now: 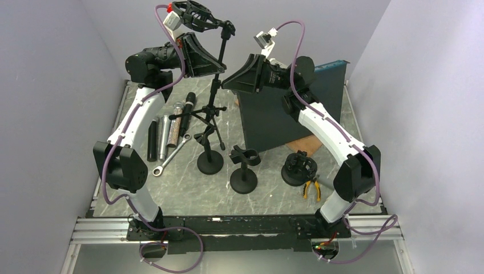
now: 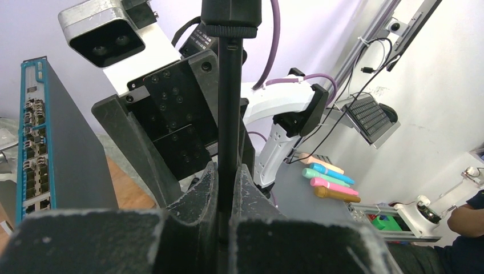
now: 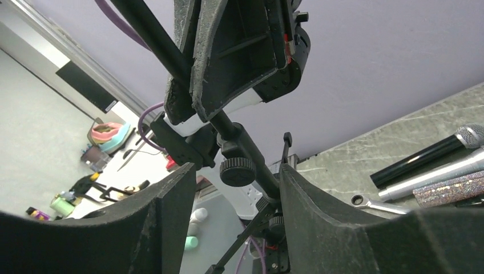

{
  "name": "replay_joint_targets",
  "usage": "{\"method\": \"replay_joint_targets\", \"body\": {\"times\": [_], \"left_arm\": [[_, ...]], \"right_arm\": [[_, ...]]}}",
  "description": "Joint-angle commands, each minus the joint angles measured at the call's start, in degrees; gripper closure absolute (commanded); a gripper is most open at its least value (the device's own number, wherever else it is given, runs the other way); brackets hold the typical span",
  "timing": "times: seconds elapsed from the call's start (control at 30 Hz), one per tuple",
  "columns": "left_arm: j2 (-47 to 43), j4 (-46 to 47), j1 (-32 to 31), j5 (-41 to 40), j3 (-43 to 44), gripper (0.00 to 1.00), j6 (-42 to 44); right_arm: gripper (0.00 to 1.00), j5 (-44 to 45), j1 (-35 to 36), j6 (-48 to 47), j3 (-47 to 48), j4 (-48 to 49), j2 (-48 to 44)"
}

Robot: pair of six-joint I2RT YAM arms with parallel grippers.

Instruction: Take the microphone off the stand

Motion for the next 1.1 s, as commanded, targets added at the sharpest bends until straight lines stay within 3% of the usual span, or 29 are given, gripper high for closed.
{"method": "replay_joint_targets", "body": {"times": [0.0,0.33,0.4,0.5,0.57,0.7,0.83,0.93,1.07], "left_arm": [[-2.6,1.3,-0.2,-2.3,2.2,1.0,-0.7],[-2.5,1.4,-0.6,-2.5,1.7,1.0,-0.8],[-2.5,1.6,-0.6,-2.5,1.7,1.0,-1.1],[-2.7,1.6,-0.6,-2.4,1.7,1.0,-1.2],[-2.9,1.4,-0.6,-2.6,1.6,1.0,-1.0],[-3.1,1.4,-0.6,-2.8,1.3,1.0,-1.1],[-2.7,3.1,-0.6,-3.1,1.1,1.0,-3.1],[-2.9,3.3,-0.6,-3.1,1.0,1.0,-3.6],[-3.8,0.9,-0.6,-2.7,0.8,1.0,-1.3]], "right_arm": [[0.43,-1.0,0.7,0.7,2.0,3.8,-0.8],[0.61,-0.4,1.7,-5.2,3.8,-1.8,-0.5],[0.7,-0.1,1.7,-6.5,4.0,-2.8,-0.7],[0.92,-0.1,1.8,-12.1,4.8,-7.0,-1.1],[1.0,0.5,1.8,-20.0,5.2,-11.5,-2.0],[1.0,3.0,2.3,-40.4,2.4,-14.2,-6.0],[1.0,8.2,5.6,-63.8,6.8,-27.4,-7.8],[1.0,16.4,9.8,-81.1,8.5,-36.1,-9.6],[1.0,30.0,16.5,-99.3,7.3,-39.6,-11.4]]}}
